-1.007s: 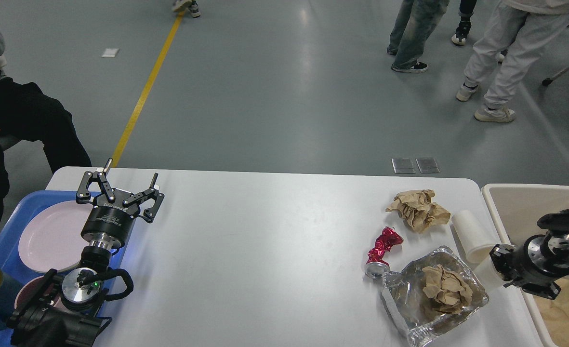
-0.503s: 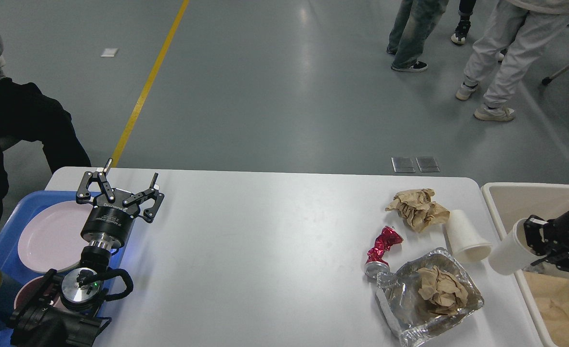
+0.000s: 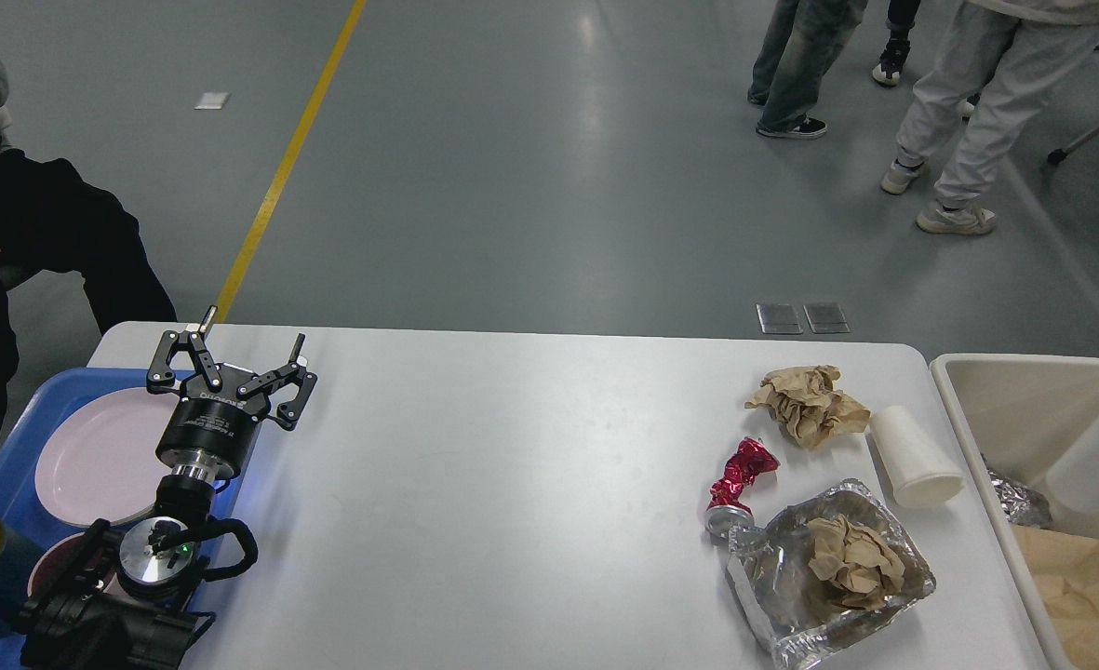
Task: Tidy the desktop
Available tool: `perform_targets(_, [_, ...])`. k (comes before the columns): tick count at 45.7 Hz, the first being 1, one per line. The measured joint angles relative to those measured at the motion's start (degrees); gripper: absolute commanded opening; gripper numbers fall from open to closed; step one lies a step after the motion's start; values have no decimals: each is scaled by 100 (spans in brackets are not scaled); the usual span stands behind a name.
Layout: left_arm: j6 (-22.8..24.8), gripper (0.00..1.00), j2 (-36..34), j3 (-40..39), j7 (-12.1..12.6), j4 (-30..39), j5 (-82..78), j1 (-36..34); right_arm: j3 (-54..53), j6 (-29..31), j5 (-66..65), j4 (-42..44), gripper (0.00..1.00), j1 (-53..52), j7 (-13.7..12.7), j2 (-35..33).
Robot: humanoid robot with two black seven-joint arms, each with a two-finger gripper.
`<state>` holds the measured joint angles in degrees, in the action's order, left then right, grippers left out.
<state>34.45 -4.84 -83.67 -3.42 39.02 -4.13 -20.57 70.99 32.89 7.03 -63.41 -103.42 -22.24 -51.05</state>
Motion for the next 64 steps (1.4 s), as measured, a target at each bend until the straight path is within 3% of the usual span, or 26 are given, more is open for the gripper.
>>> perform_targets(7, [0,97,0,-1,0,0,0,0,-255,-639,8,726,0,1045,44,-101])
perform_targets(17, [0,97,0,3,1,0,0,0,-1755,-1830,4,1895,0,3456,70,105])
perform_targets(24, [0,97,0,3,1,0,0,0,-2768,-2220,1,3239,0,5091,71,845])
perform_targets(30, [0,97,0,3,1,0,1,0,-3504,-2429,0,4888,0,6397,72,1784])
perform_targets(37, [0,97,0,3,1,0,0,0,-3701,-2611,-3,5819,0,6986,72,2464])
perform_targets(52, [0,97,0,3,3,0,0,0,-3685,-2836,-8,5964,0,7167,67,2829])
perform_targets(53, [0,97,0,3,3,0,0,0,-3685,-2836,-8,5964,7,7170,65,2842])
perform_targets(57, [0,97,0,3,3,0,0,0,-3680,-2849,-8,5956,88,7181,63,2866])
perform_targets(58, [0,97,0,3,3,0,0,0,-3676,-2858,-8,5955,99,7185,63,2867])
perform_targets(64, [0,97,0,1,3,0,0,0,-3669,-3052,-9,5952,100,7189,67,2845])
